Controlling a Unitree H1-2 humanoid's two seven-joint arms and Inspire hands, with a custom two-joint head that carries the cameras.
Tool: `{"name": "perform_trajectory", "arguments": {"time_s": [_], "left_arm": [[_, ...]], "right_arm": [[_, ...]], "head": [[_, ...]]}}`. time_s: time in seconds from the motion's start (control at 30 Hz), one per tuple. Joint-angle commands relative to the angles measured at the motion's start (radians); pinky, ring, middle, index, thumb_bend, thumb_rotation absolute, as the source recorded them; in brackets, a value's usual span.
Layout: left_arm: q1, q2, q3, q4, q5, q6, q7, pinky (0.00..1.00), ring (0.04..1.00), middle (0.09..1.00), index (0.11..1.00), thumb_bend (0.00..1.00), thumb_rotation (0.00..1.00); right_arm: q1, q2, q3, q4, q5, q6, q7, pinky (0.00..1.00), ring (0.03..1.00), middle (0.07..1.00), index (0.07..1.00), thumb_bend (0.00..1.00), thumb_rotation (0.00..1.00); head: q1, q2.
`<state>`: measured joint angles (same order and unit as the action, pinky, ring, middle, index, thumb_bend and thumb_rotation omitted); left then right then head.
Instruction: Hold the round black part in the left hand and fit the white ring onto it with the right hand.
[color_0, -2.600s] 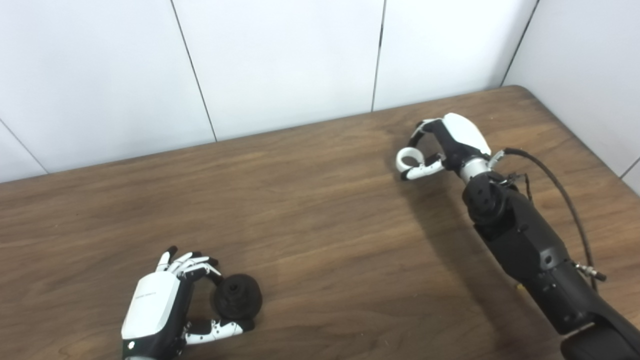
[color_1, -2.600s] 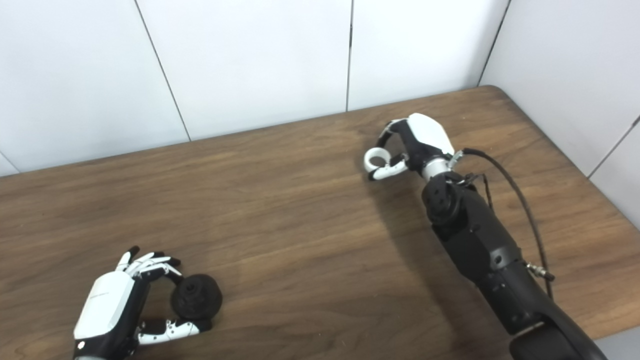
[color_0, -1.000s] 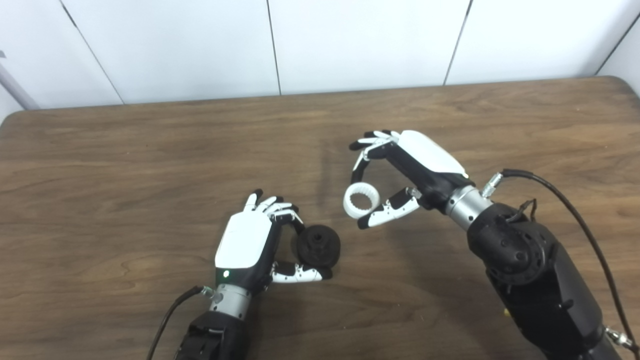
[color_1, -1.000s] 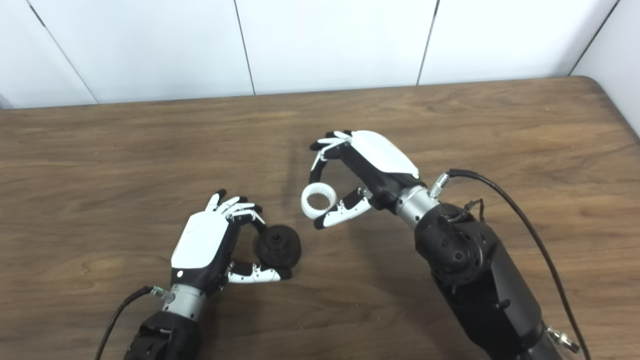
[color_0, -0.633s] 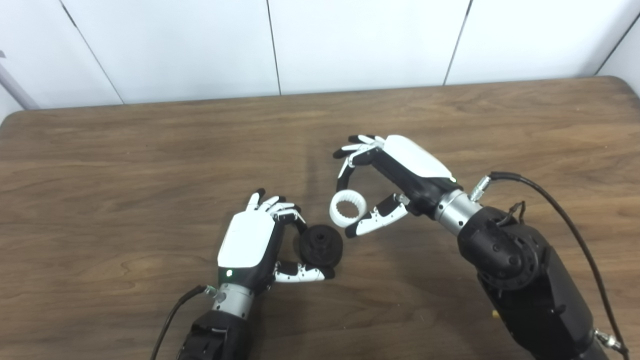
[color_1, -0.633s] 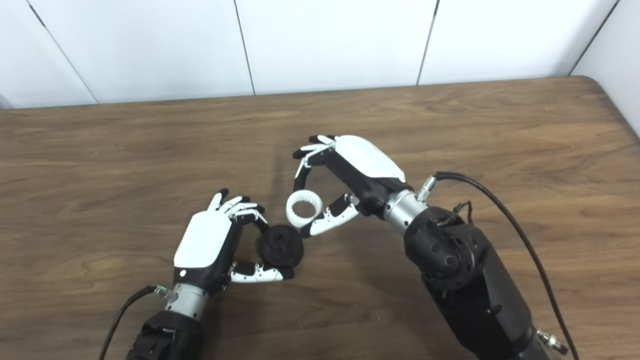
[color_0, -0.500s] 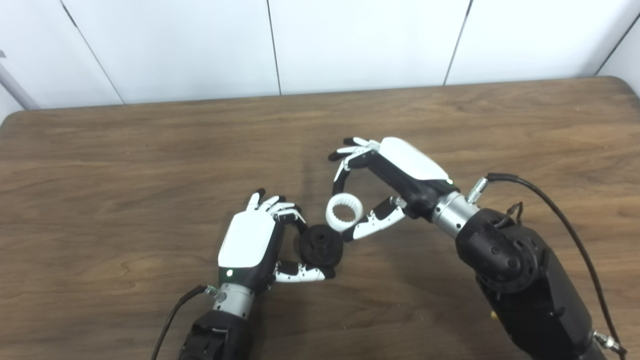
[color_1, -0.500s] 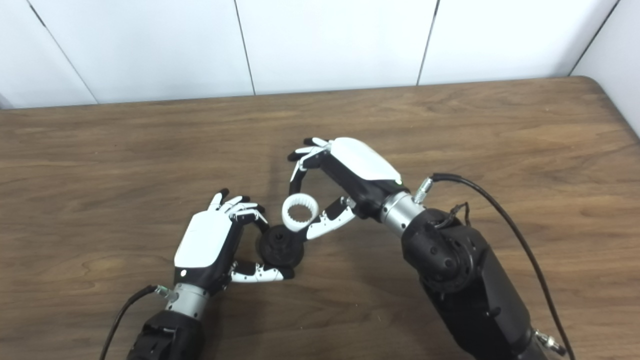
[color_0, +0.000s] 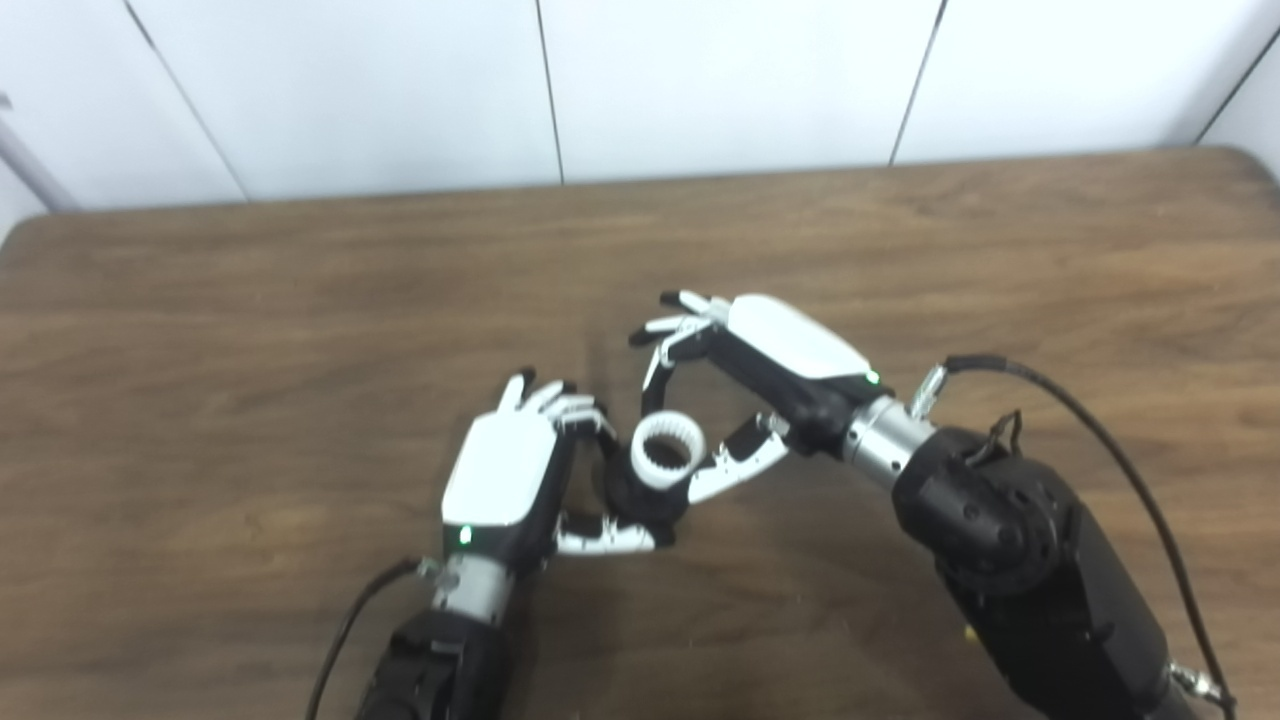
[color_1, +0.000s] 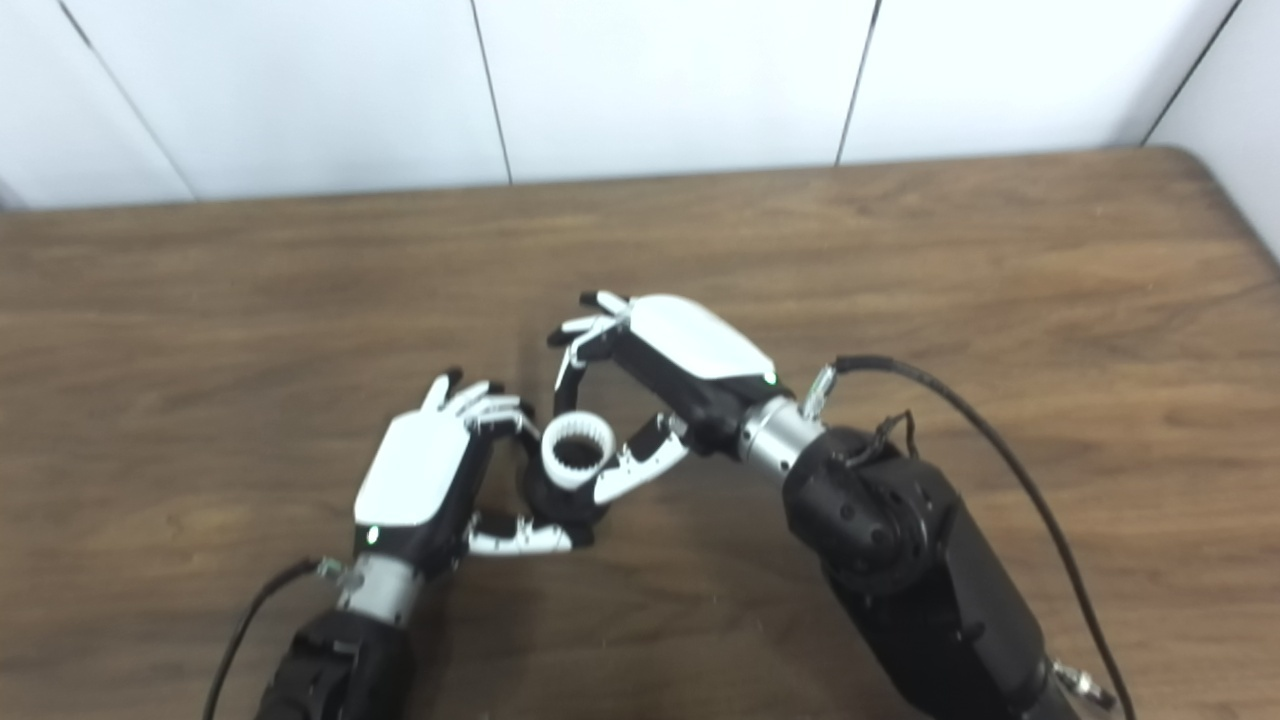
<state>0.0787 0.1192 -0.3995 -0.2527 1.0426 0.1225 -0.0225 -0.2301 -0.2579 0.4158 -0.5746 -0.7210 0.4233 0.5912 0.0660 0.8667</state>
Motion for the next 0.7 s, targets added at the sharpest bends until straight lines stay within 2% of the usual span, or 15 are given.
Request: {"name": "perform_trajectory", "arguments": {"time_s": [0.0,0.67], "left_arm": [[-0.012,-0.009,-0.015,-0.017,0.014,0.000,-0.019,1.00,0.875,0.761,0.484,0.52,0.05],[-0.014,-0.019,-0.023,-0.023,0.022,0.011,-0.023,1.00,0.873,0.763,0.484,0.52,0.05]], "right_arm": [[-0.023,0.010,-0.003,-0.035,-0.006,-0.010,0.003,1.00,0.988,0.854,0.483,0.52,0.15],[-0.035,0.009,-0.004,0.026,-0.010,-0.059,-0.004,1.00,0.992,0.854,0.482,0.52,0.14]], "head": [[0.002,0.001],[0.012,0.002]]}}
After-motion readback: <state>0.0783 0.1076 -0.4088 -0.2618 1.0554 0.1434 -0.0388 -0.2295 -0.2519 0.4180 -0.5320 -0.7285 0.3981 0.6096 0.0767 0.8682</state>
